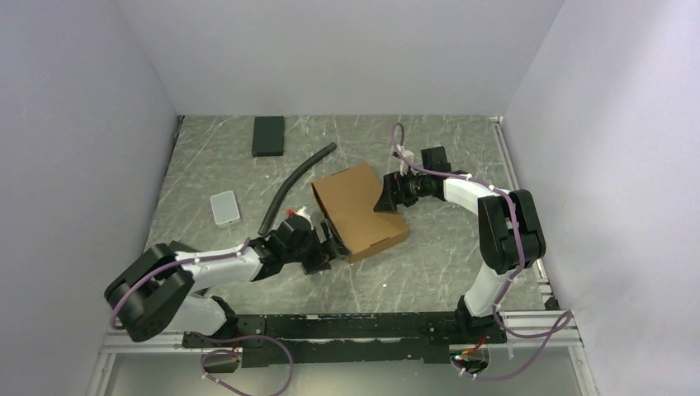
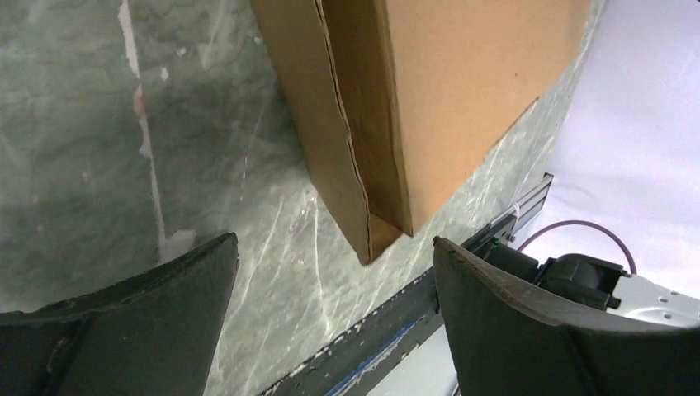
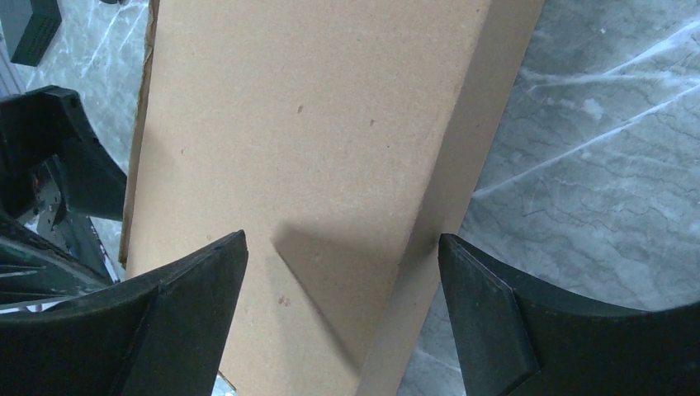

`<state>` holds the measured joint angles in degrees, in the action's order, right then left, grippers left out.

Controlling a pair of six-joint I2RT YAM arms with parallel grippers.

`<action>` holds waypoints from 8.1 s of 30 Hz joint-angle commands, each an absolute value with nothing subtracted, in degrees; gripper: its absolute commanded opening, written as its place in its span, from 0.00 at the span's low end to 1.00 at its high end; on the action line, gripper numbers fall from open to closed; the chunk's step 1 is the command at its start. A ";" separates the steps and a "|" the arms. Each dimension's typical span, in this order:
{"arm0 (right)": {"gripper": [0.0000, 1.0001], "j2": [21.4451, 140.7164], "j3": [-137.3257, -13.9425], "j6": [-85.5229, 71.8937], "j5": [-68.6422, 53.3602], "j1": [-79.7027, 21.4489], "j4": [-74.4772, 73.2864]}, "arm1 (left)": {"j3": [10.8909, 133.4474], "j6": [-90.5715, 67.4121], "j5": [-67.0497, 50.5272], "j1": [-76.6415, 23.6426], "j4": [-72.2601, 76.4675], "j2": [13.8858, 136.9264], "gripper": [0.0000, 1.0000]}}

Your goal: Fold the paper box

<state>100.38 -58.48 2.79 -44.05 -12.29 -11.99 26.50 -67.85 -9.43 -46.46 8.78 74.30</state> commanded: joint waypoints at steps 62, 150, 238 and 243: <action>0.89 100.93 -61.60 7.03 -42.37 -14.15 -15.09 | 64.14 -45.76 -25.51 -16.79 2.63 108.29 0.62; 1.00 70.29 -47.28 7.03 -51.23 8.58 -10.63 | 38.83 -38.09 -31.96 -19.69 -5.82 60.13 0.99; 0.85 101.66 -59.96 0.22 -58.75 10.41 -20.12 | 44.55 -62.16 -23.86 -30.38 37.14 103.94 0.52; 0.89 92.66 -61.22 8.14 -57.08 15.80 -26.62 | 50.53 -49.22 -19.84 -28.92 14.34 94.31 0.46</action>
<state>101.01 -58.48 -0.49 -58.48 11.64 -21.23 44.42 -63.90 -24.99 -30.04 33.61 102.35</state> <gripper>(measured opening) 0.882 0.656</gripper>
